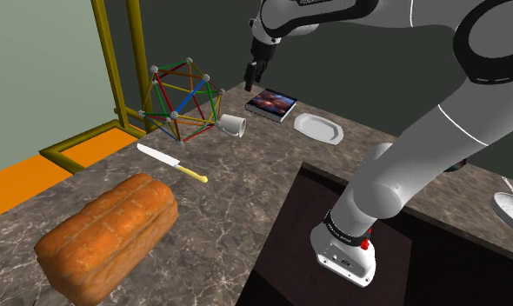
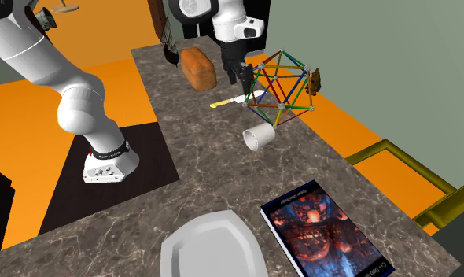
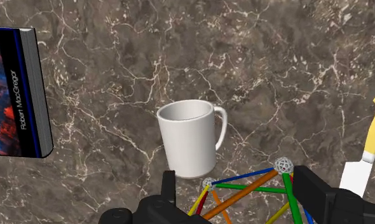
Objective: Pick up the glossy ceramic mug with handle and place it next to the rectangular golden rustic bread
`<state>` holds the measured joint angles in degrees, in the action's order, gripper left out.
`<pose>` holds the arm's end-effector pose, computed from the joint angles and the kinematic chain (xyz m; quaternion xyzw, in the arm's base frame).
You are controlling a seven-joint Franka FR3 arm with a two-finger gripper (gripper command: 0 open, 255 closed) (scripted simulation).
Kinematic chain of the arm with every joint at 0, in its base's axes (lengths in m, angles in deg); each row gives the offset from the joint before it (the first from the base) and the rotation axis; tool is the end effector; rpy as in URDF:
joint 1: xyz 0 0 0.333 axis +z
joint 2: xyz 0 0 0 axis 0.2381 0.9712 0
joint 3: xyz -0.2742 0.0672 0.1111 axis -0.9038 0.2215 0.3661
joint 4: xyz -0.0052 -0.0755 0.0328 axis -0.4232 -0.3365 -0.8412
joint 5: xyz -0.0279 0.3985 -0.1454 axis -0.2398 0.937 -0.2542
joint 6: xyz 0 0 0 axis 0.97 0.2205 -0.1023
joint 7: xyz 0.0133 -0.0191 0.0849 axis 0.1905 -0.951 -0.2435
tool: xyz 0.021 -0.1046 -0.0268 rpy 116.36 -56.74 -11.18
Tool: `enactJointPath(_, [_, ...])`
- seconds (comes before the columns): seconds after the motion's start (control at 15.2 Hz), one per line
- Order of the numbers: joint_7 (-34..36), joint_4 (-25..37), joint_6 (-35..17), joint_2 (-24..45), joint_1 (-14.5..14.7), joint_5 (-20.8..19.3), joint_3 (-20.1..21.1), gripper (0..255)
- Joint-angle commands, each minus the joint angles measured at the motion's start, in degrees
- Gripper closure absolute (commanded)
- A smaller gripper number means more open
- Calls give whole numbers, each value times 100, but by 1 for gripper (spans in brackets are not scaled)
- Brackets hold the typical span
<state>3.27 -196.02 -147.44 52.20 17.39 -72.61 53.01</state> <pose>0.5144 -0.0836 0.4920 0.9872 0.1364 0.0723 0.0395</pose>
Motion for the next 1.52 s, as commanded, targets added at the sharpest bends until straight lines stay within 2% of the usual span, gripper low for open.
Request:
enactJointPath(0.0, [-426, -253, -436, 93, -18, 156, -209, 0])
enactJointPath(0.26, [-1410, -620, -1257, 448, -3, 643, -638, 0])
enactJointPath(0.46, [-2305, -754, -1796, 860, 49, 1216, -952, 0])
enactJointPath(0.73, [-3768, -719, -2323, 1594, 97, 2355, -1262, 0])
enactJointPath(0.92, [-4995, -522, -2507, 2252, -37, 3409, -1269, 0])
enactJointPath(1.45, [-5469, -417, -2874, 2850, -118, 4070, -1031, 0])
